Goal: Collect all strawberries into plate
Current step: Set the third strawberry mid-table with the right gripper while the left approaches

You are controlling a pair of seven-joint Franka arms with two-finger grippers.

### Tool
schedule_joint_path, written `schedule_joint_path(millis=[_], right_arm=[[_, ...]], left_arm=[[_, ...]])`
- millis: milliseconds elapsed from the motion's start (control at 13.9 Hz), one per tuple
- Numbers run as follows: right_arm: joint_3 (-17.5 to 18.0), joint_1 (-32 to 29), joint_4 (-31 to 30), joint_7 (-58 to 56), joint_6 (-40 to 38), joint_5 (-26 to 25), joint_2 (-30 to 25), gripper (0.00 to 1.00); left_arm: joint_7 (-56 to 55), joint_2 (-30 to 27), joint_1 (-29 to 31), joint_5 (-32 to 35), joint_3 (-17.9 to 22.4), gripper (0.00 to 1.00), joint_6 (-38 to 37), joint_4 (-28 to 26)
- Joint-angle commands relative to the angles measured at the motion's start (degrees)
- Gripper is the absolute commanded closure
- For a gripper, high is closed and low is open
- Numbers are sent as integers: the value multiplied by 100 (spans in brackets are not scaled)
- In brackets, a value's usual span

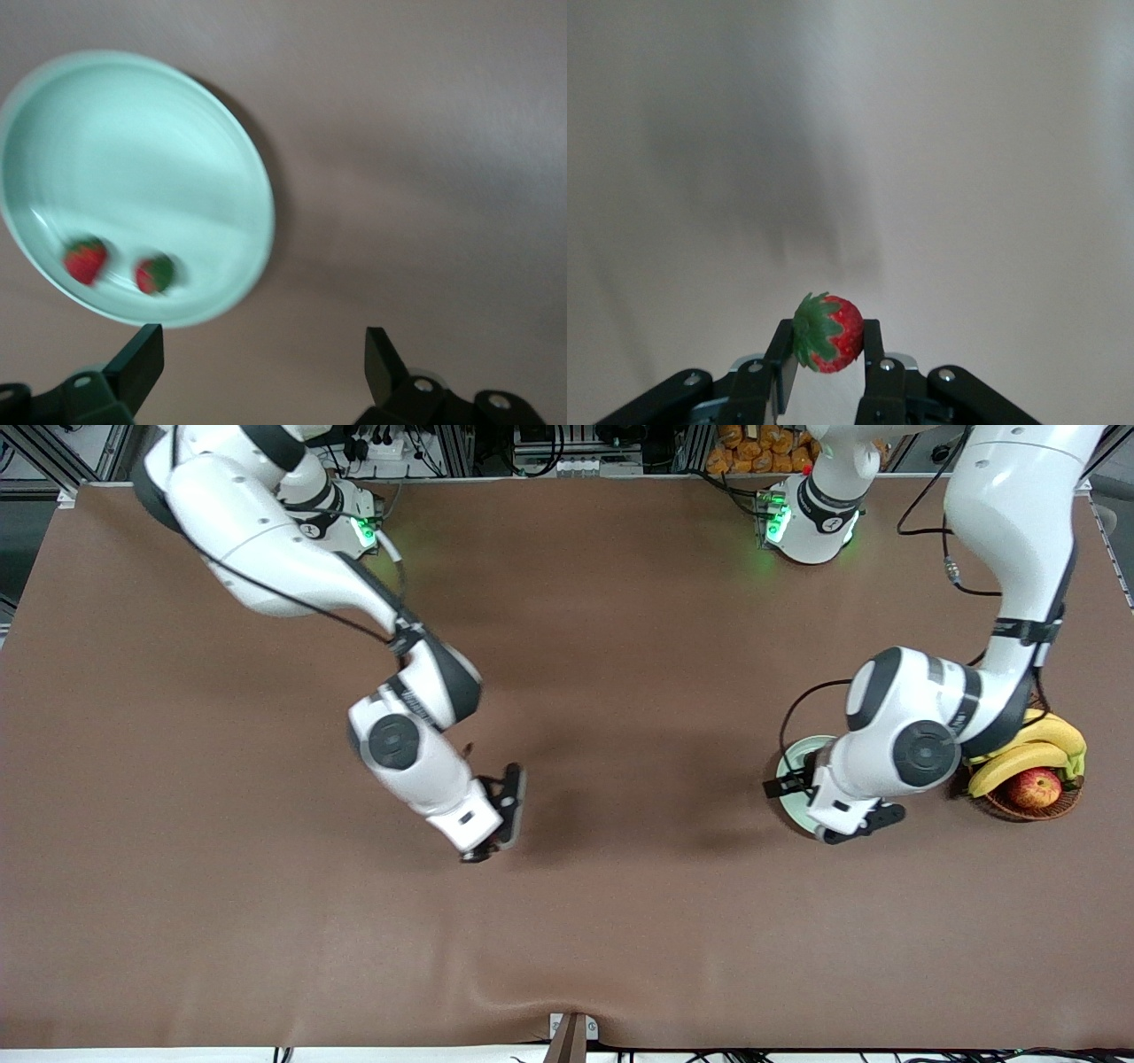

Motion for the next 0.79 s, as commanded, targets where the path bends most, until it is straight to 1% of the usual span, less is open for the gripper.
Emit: schedule_joint_path(millis=[0, 72, 144, 217, 361, 578, 650, 722], right_arm=[[-259, 613, 152, 1110, 153, -107, 167, 91], [-399, 842, 152, 1384, 162, -107, 202, 80], [-557, 1053, 152, 1621, 162, -107, 203, 35], [-733, 1177, 152, 1754, 162, -107, 194, 0], [-804, 1161, 152, 1773, 162, -107, 141, 0], [-822, 872, 152, 1869, 75, -81, -61, 0], [-848, 670, 152, 1974, 74, -38, -209, 0], [-849, 451, 152, 2054, 66, -28, -324, 0]], left_arm=[[-627, 205, -216, 32, 1, 0, 130, 33], [-829, 249, -243, 23, 1, 0, 200, 33], [-979, 293, -295, 23, 1, 0, 253, 24], [-1137, 363, -392, 15, 1, 0, 332, 33], [-1593, 503, -559, 6, 1, 0, 595, 33], [-2261, 680, -893, -125, 1, 0, 1043, 77], [-2516, 758, -1015, -230, 1, 0, 1140, 190], [-2797, 916, -1147, -362, 1, 0, 1159, 444]])
